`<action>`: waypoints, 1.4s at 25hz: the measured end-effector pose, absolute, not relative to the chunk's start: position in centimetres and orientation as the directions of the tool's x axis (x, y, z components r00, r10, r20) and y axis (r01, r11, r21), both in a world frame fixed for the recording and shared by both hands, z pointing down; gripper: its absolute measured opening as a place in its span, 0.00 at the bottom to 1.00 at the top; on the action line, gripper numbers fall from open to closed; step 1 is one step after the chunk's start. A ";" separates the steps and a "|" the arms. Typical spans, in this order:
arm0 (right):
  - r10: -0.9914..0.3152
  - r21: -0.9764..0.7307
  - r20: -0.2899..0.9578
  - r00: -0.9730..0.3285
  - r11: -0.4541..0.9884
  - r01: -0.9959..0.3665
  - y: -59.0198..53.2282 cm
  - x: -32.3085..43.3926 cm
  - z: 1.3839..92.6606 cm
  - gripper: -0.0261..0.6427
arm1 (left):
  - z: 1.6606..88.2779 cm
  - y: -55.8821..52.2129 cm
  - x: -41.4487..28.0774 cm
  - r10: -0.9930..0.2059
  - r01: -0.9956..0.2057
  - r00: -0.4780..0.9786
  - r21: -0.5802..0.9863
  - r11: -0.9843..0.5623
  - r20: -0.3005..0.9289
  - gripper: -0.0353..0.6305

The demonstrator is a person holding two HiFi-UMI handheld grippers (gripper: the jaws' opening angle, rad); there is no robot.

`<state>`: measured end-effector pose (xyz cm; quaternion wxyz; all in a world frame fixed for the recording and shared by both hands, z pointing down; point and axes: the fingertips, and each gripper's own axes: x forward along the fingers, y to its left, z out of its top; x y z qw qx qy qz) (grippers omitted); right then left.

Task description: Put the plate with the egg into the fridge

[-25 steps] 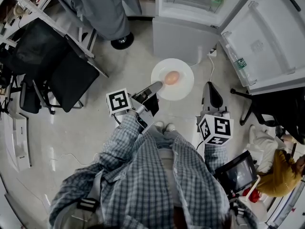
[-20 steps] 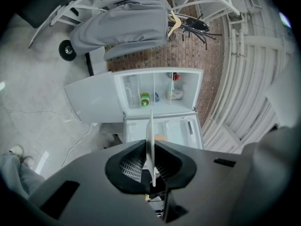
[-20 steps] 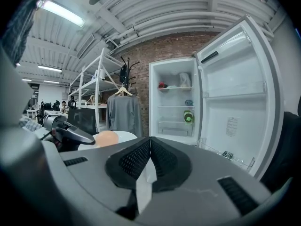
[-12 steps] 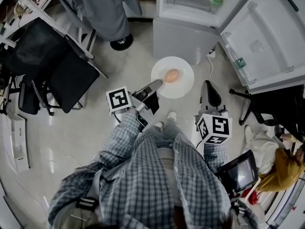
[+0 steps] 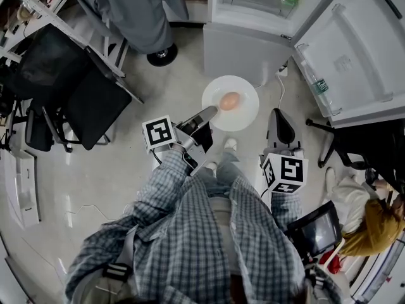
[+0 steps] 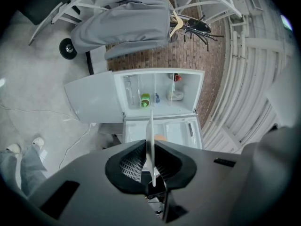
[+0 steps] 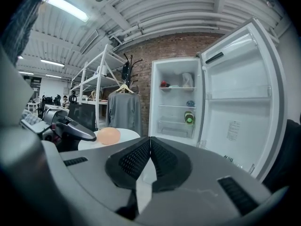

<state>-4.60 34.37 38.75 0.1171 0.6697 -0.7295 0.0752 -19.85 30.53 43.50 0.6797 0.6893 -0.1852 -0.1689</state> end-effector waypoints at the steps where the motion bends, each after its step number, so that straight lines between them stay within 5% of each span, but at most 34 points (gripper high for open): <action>1: -0.960 0.051 0.269 -0.079 0.096 -0.994 34.0 -4.4 38.7 0.05 | 43.4 30.2 -19.6 -0.488 -0.022 0.873 1.000 -0.009 0.015 0.11; 35: -0.947 -0.002 0.256 -0.194 0.201 -0.980 19.6 6.8 39.2 0.05 | 42.6 18.7 -9.5 -0.596 -0.054 0.802 0.999 0.002 0.044 0.11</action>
